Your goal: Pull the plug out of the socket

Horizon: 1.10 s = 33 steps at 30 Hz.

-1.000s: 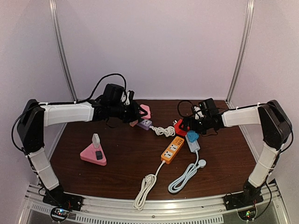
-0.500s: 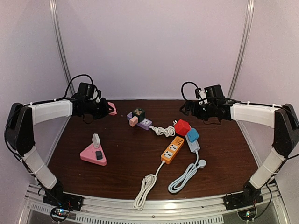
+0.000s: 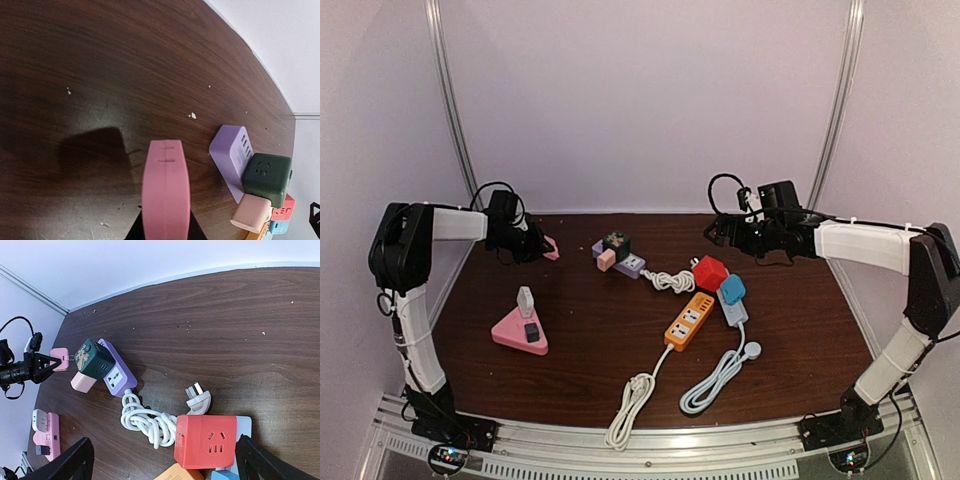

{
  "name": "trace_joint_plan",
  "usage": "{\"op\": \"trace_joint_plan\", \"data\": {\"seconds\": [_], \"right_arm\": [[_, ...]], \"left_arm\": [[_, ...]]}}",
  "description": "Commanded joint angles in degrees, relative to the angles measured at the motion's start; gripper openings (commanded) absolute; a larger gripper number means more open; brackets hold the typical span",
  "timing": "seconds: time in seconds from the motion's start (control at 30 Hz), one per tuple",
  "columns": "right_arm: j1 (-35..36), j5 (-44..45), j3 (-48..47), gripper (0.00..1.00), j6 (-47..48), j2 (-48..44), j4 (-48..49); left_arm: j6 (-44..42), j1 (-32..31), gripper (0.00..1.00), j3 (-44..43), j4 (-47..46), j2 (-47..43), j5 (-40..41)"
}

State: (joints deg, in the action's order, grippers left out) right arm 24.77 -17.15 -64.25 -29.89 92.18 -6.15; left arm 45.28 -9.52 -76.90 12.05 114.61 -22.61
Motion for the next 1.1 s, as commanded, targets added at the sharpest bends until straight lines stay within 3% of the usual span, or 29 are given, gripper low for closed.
{"op": "trace_joint_plan", "data": {"seconds": [0.0,0.57,1.07], "right_arm": [[0.34,-1.05,1.07,1.00,-0.31,-1.78,1.56],[0.63,-0.65,3.42,1.00,-1.47,-2.66,2.80],[1.41,1.22,3.43,1.00,-0.45,-3.10,0.99]], "left_arm": [[-1.03,1.02,0.04,-3.29,-1.64,3.18,-5.41],[-1.38,2.47,0.21,-4.43,1.75,7.51,-6.76],[-7.09,2.57,0.64,-7.55,10.86,4.53,1.66]]}}
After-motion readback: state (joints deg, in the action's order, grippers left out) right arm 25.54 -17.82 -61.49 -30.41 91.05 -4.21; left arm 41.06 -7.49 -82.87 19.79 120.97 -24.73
